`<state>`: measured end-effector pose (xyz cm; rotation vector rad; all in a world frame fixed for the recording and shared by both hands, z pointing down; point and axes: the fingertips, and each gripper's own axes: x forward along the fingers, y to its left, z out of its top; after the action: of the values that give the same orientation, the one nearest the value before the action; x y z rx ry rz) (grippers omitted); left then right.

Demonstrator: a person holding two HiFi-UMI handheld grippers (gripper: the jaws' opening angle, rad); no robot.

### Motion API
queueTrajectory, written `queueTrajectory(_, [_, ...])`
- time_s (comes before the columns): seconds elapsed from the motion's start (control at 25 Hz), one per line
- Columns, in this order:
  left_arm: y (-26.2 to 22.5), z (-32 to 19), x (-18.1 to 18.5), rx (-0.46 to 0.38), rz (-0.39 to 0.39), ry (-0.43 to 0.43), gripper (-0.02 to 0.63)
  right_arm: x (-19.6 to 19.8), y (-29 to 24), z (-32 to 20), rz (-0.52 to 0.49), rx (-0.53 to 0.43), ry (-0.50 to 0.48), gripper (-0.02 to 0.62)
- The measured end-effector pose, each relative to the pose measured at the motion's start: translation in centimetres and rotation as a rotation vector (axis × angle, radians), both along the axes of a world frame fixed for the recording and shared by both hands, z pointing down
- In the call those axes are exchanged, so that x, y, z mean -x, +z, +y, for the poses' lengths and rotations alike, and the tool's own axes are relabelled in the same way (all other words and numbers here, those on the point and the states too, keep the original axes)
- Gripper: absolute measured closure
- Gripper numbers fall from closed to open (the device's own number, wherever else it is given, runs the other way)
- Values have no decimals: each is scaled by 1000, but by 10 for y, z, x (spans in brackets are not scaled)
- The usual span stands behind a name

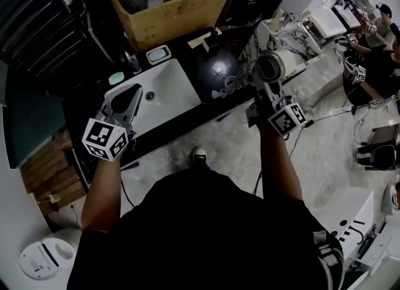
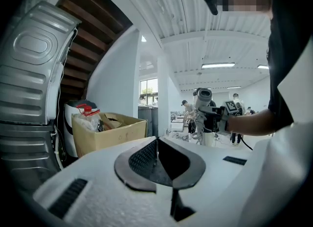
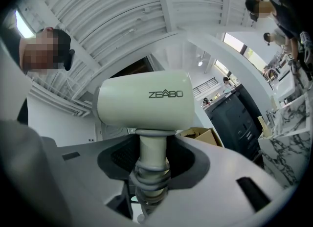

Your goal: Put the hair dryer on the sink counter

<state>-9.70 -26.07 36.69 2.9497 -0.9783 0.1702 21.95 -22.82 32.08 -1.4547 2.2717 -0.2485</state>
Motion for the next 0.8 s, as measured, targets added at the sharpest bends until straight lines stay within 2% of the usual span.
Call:
queueTrajectory(0.32, [19, -32, -23, 48, -5, -21, 583, -27, 30, -43, -13, 63, -8, 429])
queueTrajectory(0.8, [42, -54, -62, 103, -11, -24, 583, -54, 62, -66, -13, 122, -30, 428])
